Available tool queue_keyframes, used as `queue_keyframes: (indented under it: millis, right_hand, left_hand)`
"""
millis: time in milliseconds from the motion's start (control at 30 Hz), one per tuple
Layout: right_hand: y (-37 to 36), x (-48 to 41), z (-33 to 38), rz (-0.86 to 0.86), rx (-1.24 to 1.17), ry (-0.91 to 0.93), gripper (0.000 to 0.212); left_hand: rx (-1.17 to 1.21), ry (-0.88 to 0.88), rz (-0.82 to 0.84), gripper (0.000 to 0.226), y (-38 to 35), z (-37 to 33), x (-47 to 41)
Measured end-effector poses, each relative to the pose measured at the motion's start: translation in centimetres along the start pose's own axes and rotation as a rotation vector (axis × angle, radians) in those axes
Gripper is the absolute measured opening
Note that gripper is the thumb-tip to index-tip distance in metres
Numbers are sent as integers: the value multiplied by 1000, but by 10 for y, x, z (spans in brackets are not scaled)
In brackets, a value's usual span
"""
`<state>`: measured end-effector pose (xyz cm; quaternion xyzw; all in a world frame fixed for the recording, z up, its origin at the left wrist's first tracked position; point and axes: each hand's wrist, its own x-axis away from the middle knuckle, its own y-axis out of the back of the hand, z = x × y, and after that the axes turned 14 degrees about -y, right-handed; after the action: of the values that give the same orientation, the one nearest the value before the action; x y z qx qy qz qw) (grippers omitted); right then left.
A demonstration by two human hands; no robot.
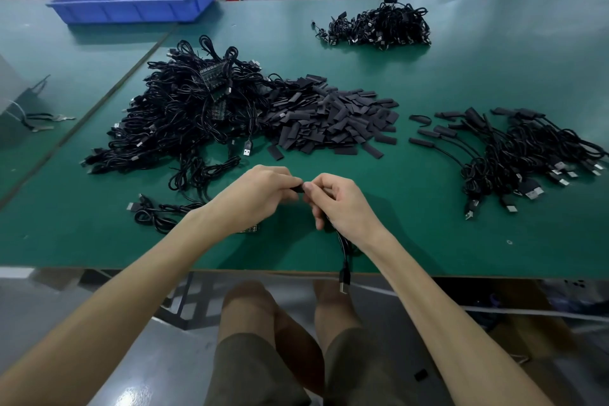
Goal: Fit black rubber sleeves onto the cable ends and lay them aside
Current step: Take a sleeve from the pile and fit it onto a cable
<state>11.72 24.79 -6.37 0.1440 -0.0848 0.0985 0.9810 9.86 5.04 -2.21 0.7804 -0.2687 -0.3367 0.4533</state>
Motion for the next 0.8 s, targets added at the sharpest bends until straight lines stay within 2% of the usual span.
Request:
queue_keyframes:
  millis: [233,367,533,600,800]
  right_hand:
    - [0,1,3,-4,-15,-13,30]
    - [1,2,4,-3,-31,-21,32]
    - [1,3,5,1,-64,-6,30]
    - [1,4,6,0,-87,5,28]
    - [1,3,5,-21,-177,11,26]
  left_hand:
    - [-97,-64,28,20,6,-5,-1]
    - [-55,-76,32,20,8,-6,0]
    - [11,-58,-53,18,-2,-1,3]
    - [54,-39,-111,23,-5,1,3]
    - [186,125,-237,29,-13,6,6]
